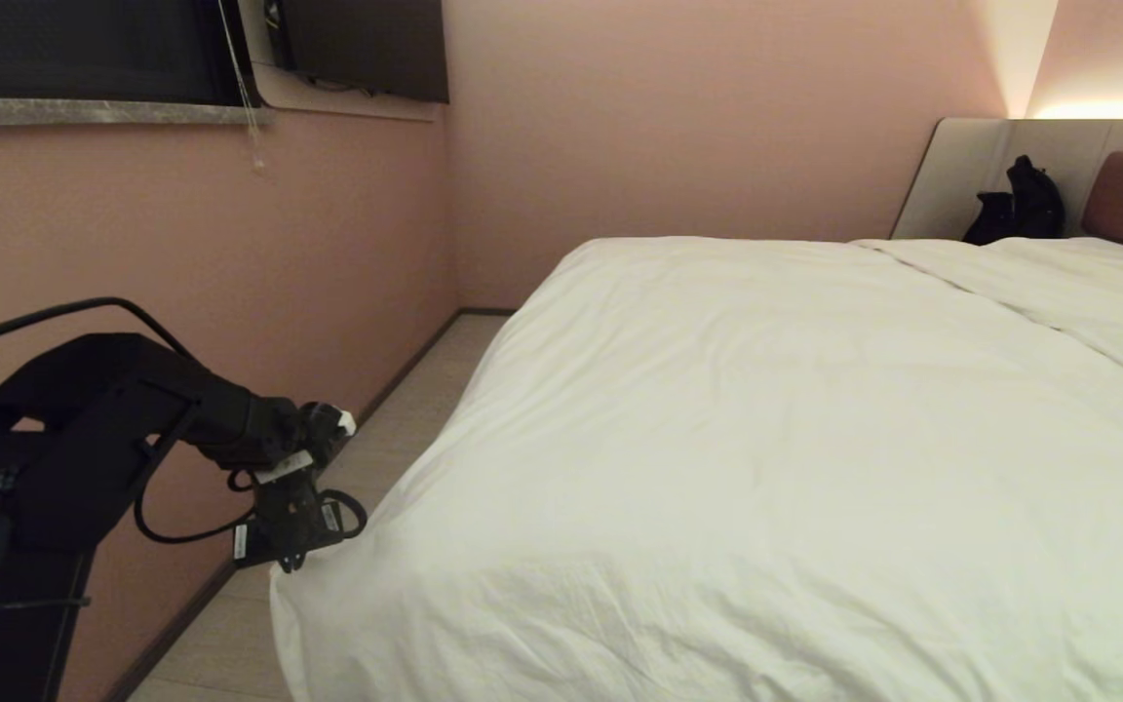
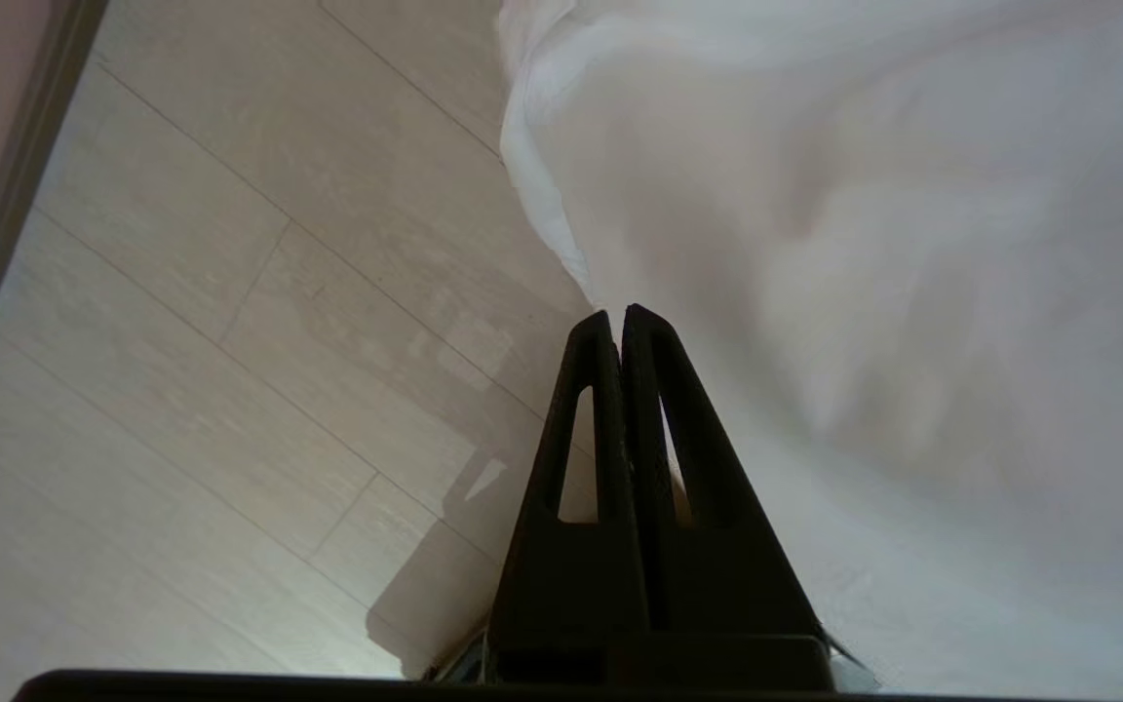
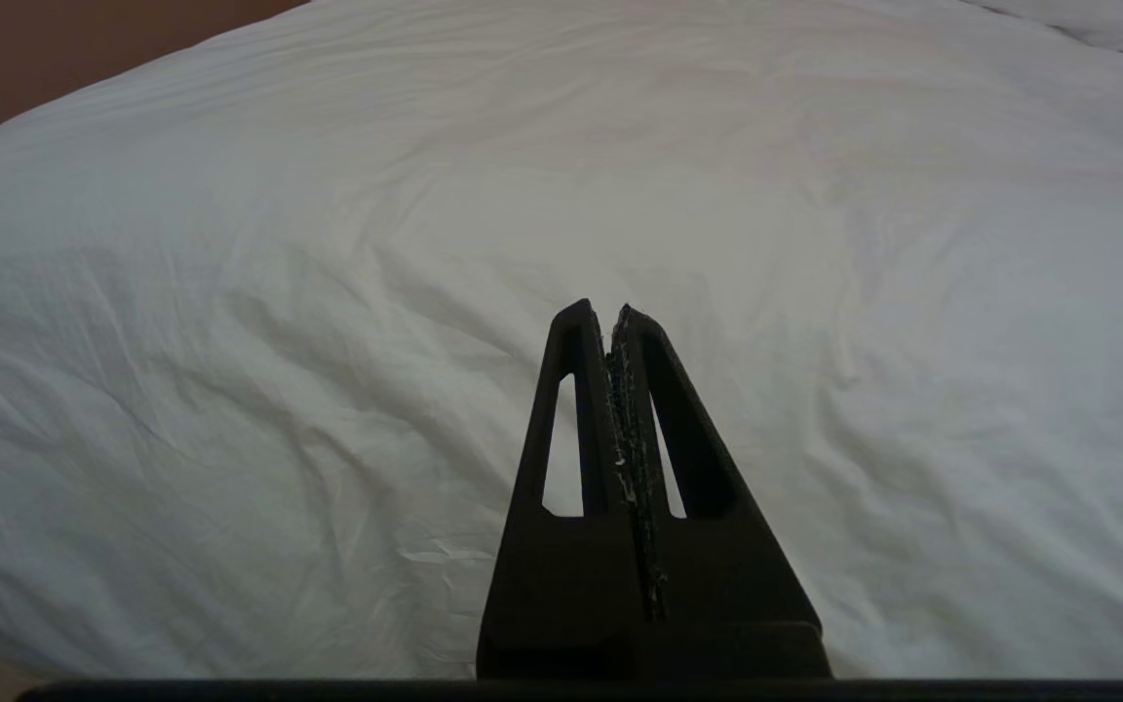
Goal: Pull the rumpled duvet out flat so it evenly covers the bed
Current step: Flatten the corners of the folded blanket
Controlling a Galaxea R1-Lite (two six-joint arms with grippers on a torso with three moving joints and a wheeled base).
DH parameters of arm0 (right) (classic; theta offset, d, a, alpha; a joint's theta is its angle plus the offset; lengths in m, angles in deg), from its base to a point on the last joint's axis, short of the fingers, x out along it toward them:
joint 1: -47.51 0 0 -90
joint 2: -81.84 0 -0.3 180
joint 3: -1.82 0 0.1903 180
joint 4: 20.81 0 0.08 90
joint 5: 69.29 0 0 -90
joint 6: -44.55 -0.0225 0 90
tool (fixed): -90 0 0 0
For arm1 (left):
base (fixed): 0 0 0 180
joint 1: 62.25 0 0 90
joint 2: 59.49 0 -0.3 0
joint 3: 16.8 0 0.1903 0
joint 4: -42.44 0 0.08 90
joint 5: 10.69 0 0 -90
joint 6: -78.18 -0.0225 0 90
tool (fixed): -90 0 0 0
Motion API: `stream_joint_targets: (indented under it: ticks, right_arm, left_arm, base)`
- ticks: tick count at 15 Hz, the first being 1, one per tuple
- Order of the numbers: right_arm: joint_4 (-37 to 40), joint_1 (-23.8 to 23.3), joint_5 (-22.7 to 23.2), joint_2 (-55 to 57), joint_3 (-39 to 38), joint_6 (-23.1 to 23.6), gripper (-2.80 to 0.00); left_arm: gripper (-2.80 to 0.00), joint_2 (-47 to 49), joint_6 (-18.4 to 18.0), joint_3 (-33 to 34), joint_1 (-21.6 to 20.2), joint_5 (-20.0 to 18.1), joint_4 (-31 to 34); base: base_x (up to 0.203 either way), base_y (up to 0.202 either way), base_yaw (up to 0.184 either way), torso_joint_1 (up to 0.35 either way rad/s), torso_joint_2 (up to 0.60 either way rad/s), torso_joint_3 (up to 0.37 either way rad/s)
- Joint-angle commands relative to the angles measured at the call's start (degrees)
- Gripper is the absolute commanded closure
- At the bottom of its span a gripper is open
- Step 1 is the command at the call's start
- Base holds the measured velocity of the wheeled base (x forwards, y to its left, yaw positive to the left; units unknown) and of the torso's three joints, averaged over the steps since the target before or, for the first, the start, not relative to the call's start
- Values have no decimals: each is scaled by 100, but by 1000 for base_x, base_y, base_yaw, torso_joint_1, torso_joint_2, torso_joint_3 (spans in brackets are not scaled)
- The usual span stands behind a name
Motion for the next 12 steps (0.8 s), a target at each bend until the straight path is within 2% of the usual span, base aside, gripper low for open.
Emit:
stream_joint_targets:
  ticks: [1,4,9,12]
  right_arm:
    - [-2,2,0,6,0,3,0]
    - [-2,2,0,6,0,3,0]
    - [-2,2,0,5,0,3,0]
    - [-2,2,0,6,0,3,0]
  left_arm:
    - [0,62,2,-51,69,9,15]
    - [0,142,-11,-231,337,1,23]
    - [0,105,-5,-375,463,-8,24]
    - [0,278,-27,-701,592,-8,47]
  base:
    - [0,0,0,0,0,0]
    - [0,0,0,0,0,0]
    - [0,0,0,0,0,0]
    - [0,0,0,0,0,0]
